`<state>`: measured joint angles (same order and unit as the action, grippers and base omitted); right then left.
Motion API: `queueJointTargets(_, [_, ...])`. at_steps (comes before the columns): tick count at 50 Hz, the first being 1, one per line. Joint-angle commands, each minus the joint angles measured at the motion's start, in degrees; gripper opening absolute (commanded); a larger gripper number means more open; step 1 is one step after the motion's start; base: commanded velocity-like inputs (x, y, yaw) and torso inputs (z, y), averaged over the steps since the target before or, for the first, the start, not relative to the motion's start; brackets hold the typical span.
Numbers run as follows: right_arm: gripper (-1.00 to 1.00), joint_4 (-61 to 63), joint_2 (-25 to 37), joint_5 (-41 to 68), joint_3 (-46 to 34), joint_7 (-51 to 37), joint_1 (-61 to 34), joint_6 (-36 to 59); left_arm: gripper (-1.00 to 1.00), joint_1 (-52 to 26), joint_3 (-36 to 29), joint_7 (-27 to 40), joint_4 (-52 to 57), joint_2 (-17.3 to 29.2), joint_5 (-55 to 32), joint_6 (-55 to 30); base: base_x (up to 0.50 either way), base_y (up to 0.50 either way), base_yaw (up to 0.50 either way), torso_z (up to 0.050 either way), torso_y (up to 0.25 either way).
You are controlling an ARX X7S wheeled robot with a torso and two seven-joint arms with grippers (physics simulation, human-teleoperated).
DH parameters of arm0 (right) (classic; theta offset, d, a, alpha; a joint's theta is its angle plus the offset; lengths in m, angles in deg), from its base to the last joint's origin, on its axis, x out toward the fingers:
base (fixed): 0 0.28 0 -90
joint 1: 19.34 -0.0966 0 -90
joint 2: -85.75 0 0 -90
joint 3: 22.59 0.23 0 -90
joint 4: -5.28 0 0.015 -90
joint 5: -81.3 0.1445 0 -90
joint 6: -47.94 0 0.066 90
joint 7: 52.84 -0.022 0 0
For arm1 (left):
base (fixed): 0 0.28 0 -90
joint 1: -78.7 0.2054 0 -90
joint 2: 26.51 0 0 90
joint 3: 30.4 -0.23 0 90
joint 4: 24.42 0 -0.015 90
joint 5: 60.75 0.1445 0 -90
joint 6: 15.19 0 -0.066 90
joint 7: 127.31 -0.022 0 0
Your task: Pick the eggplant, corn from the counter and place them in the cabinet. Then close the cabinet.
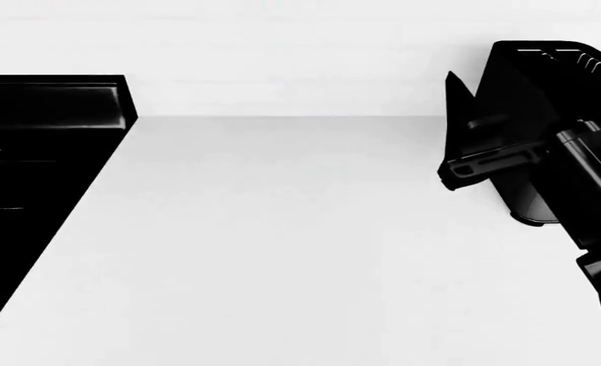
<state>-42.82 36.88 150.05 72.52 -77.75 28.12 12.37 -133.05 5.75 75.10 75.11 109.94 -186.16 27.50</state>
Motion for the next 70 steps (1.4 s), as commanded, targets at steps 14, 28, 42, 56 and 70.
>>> queueJointTargets(14, [1.0, -0.6, -0.2, -0.1, -1.4, -0.1, -1.4, 0.0, -1.0, -13.1, 3.7, -5.4, -30.0, -13.5, 12.6, -4.1, 0.0, 0.0, 0.0, 0.0, 0.0])
queueJointTargets(28, [1.0, -0.2, 0.7, 0.9, -0.3, -0.5, -0.7, -0.3, -1.0, -13.2, 47.4, -35.6, -46.6, -36.2, 92.4, -28.6, 0.0, 0.0, 0.0, 0.0, 0.0])
queueJointTargets(42, [1.0, -0.6, 0.6, 0.4, -1.0, 0.0, -0.8, -0.7, -1.0, -13.2, 52.0, -53.2, -61.2, -44.4, 132.0, -20.5, 0.0, 0.0, 0.0, 0.0, 0.0])
queueJointTargets(56, [1.0, -1.3, 0.6, -0.9, -1.7, 1.1, -0.2, -1.4, -1.0, -13.2, 47.9, -59.9, -70.9, -46.4, 139.0, -13.5, 0.0, 0.0, 0.0, 0.0, 0.0])
queueJointTargets(70, [1.0, -2.0, 0.8, -1.1, -3.0, 0.8, -0.8, -0.6, -1.0, -13.2, 45.2, -60.0, -71.3, -46.4, 136.5, -13.4, 0.0, 0.0, 0.0, 0.0, 0.001])
